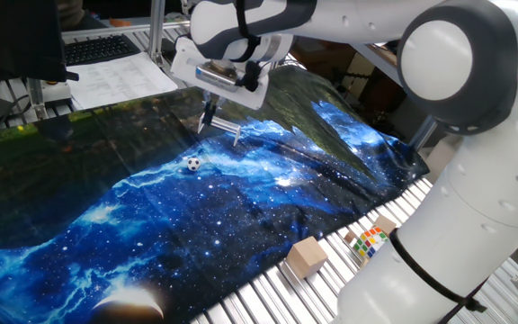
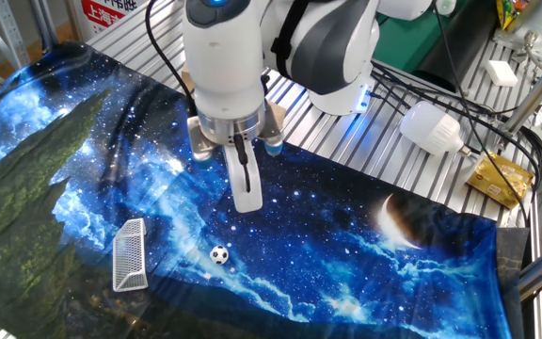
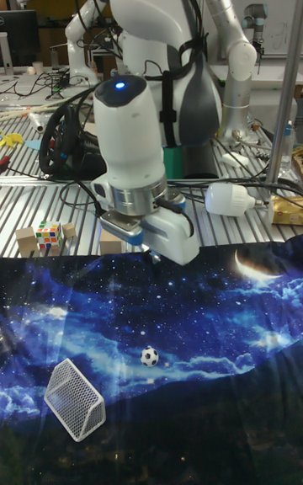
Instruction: Push the soccer ball into the goal
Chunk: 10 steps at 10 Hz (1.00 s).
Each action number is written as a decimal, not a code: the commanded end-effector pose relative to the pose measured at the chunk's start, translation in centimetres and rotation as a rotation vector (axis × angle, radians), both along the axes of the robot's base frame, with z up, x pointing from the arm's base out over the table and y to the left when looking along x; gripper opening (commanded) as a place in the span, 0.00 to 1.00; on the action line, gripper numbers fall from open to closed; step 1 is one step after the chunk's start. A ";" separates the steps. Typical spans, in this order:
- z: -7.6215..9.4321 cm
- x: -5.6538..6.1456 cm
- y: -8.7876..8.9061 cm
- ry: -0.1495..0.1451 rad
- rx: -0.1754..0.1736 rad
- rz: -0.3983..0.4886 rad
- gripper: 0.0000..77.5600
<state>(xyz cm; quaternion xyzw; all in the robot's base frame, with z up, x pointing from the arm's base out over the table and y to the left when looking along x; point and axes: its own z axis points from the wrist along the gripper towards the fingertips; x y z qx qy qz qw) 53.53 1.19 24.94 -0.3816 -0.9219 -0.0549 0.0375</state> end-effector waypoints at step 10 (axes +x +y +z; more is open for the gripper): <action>-4.7 2.8 4.8 0.034 -0.030 -0.288 0.00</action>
